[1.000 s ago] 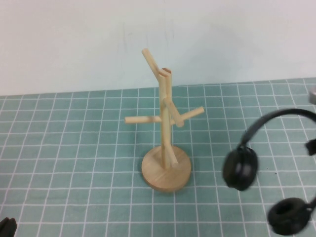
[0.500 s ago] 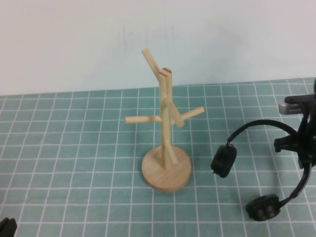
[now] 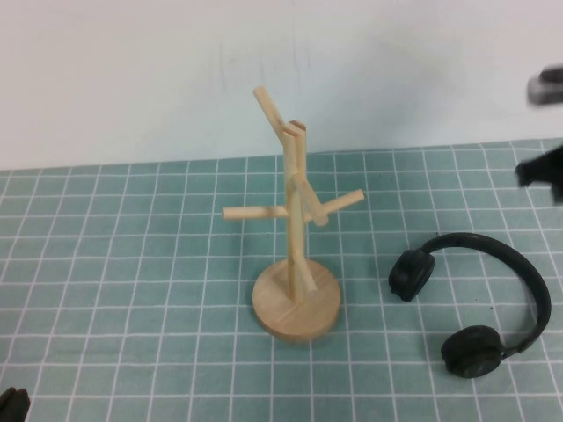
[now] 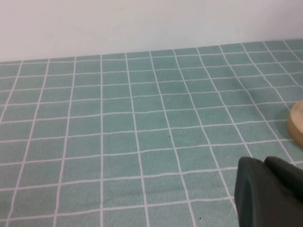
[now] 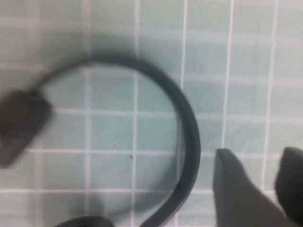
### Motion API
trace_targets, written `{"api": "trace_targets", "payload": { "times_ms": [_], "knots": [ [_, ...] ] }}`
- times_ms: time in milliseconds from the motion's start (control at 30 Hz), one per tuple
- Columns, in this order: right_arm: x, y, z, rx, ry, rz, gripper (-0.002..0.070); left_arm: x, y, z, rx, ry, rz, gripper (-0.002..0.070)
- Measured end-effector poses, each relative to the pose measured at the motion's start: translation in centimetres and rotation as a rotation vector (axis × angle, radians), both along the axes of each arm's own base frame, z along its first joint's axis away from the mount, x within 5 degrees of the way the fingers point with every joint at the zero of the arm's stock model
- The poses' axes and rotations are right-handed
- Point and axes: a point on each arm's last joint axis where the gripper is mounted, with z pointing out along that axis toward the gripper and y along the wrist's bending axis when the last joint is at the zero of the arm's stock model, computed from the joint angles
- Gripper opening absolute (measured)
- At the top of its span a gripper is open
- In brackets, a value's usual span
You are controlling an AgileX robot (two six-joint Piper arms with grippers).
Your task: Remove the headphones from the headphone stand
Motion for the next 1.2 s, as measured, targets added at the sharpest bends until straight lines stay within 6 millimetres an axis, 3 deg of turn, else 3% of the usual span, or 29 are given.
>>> {"api": "trace_targets", "payload": {
  "times_ms": [67, 167, 267, 367, 500, 700, 867, 1033, 1200],
  "knots": [
    [-2.1, -0.2, 2.9, 0.05, -0.109, 0.001, -0.0007, 0.0, 0.0, 0.0, 0.0, 0.0, 0.0, -0.0006],
    [-5.8, -0.7, 7.1, 0.118, -0.298, 0.013, -0.0006, 0.0, 0.0, 0.0, 0.0, 0.0, 0.0, -0.0006],
    [-9.7, -1.3, 9.4, 0.158, -0.438, 0.023, -0.0006, 0.0, 0.0, 0.0, 0.0, 0.0, 0.0, -0.0006],
    [-13.7, -2.1, 9.6, 0.193, -0.535, 0.013, -0.0006, 0.0, 0.0, 0.0, 0.0, 0.0, 0.0, -0.0006],
    [-18.3, -2.9, 7.1, 0.224, -0.653, 0.025, -0.0006, 0.0, 0.0, 0.0, 0.0, 0.0, 0.0, -0.0006],
    [-22.6, -3.4, -0.5, 0.265, -0.804, 0.068, -0.0006, 0.0, 0.0, 0.0, 0.0, 0.0, 0.0, -0.0006],
    [-23.6, -3.3, -5.6, 0.295, -0.929, 0.109, -0.0006, 0.0, 0.0, 0.0, 0.0, 0.0, 0.0, -0.0006],
    [-23.4, -3.0, -8.5, 0.325, -1.004, 0.14, -0.0006, 0.0, 0.0, 0.0, 0.0, 0.0, 0.0, -0.0006],
    [-23.3, -3.0, -11.4, 0.318, -0.93, 0.134, -0.0006, 0.0, 0.0, 0.0, 0.0, 0.0, 0.0, -0.0006]
  ]
}}
